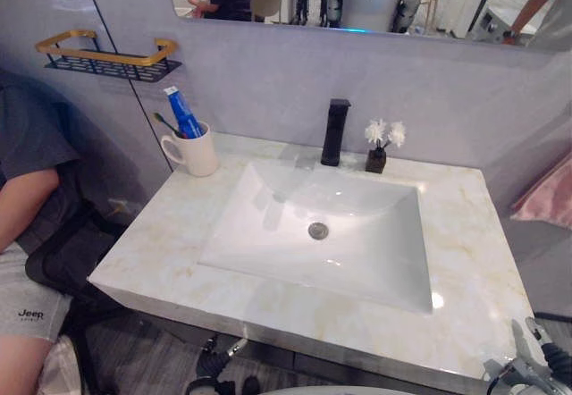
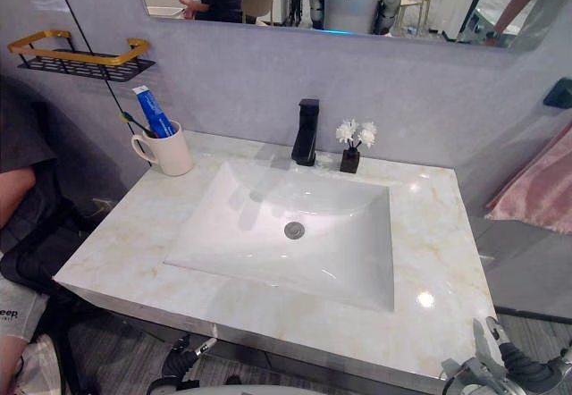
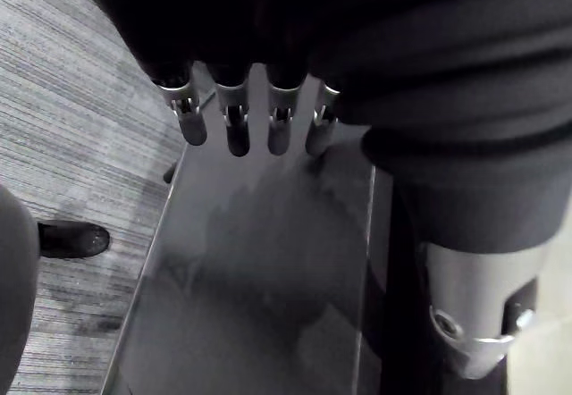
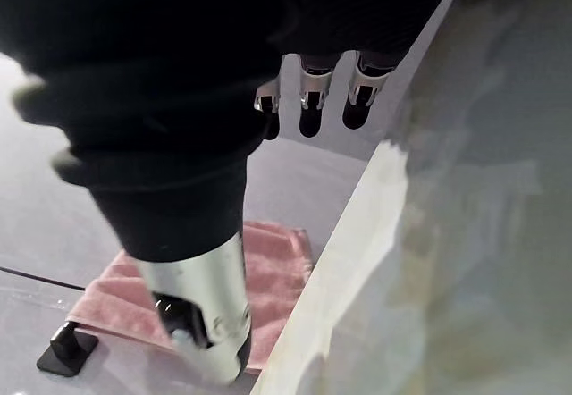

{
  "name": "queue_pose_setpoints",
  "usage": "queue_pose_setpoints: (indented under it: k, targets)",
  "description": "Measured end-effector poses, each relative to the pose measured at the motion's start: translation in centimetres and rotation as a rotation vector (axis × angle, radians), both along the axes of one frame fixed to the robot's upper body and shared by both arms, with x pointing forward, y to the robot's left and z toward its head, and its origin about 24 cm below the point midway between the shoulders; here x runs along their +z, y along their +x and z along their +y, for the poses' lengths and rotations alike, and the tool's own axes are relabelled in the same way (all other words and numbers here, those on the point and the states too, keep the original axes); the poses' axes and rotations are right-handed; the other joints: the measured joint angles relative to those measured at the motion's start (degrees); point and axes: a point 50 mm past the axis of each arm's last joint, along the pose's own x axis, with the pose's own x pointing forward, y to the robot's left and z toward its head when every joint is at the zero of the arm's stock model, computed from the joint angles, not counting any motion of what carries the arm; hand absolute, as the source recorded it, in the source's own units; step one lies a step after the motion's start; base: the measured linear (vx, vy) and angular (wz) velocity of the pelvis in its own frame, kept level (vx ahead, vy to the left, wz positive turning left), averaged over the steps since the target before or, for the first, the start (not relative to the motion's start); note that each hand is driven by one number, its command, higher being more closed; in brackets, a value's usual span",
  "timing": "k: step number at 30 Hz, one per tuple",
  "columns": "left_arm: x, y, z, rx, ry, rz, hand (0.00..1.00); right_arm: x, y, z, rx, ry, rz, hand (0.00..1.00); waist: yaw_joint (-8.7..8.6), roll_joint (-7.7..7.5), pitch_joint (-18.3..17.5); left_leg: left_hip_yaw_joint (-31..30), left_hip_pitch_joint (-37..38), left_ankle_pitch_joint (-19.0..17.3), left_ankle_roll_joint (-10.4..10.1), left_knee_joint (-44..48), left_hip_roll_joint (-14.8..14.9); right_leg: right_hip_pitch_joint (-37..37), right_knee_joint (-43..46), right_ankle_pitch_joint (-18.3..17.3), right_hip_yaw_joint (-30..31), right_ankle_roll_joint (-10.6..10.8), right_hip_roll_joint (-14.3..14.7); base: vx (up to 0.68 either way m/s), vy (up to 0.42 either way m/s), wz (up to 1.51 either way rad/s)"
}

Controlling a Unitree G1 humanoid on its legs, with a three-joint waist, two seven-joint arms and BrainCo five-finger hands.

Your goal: Organize washtable

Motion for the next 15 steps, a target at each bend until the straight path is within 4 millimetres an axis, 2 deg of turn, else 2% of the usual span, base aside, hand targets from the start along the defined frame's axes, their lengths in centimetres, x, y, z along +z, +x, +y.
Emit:
queue_pose_setpoints:
  k: [1, 4, 6, 12, 15]
  targets:
    - [0.0, 0.0, 0.1, 0.002, 0.002, 0.002, 0.00, -0.2, -0.1, 0.0, 0.002, 0.005, 0.005, 0.00, 0.09, -0.14, -0.1, 0.1, 0.1, 0.0, 0.0, 0.0, 0.0, 0.0, 0.1, -0.1, 0.1, 0.0, -0.1, 0.02, 0.006, -0.13]
    - [0.1, 0.2, 1.1, 0.005, 0.036, 0.004, 0.00, -1.8, -0.8, -0.1, 0.016, 0.061, 0.005, 0.00, 0.75, -2.03, 0.2, 1.3, 0.6, -0.3, 0.0, 0.0, -0.1, 0.0, 0.4, -0.1, 0.8, -0.1, -0.3, 0.01, 0.006, -0.10]
    - [0.0, 0.1, 1.4, -0.008, 0.045, 0.021, 0.00, -2.8, -1.3, -0.4, -0.008, 0.155, -0.061, 0.00, 0.69, -2.66, 0.3, 1.8, 0.8, -0.4, 0.2, -0.1, -0.4, 0.0, 0.3, 0.0, 1.0, 0.0, -0.4, 0.00, 0.002, -0.08]
    - [-0.3, 0.3, 1.3, -0.053, 0.064, 0.051, 0.00, -3.2, -1.3, -1.2, 0.049, 0.220, -0.103, 0.00, 1.04, -2.68, 0.3, 2.0, 1.3, -0.6, 0.4, -0.4, -0.7, 0.9, -0.6, 0.2, 1.2, 0.2, -0.3, -0.01, -0.001, -0.03]
    - [-0.6, 0.0, 1.4, -0.046, 0.059, 0.074, 0.00, -3.3, 0.2, -1.4, 0.060, 0.240, -0.137, 0.00, 0.38, -2.35, 0.4, 3.2, 1.4, -0.8, 0.3, -0.4, -0.6, 0.7, -0.8, 0.3, 2.5, 0.0, -0.3, -0.05, 0.002, -0.16]
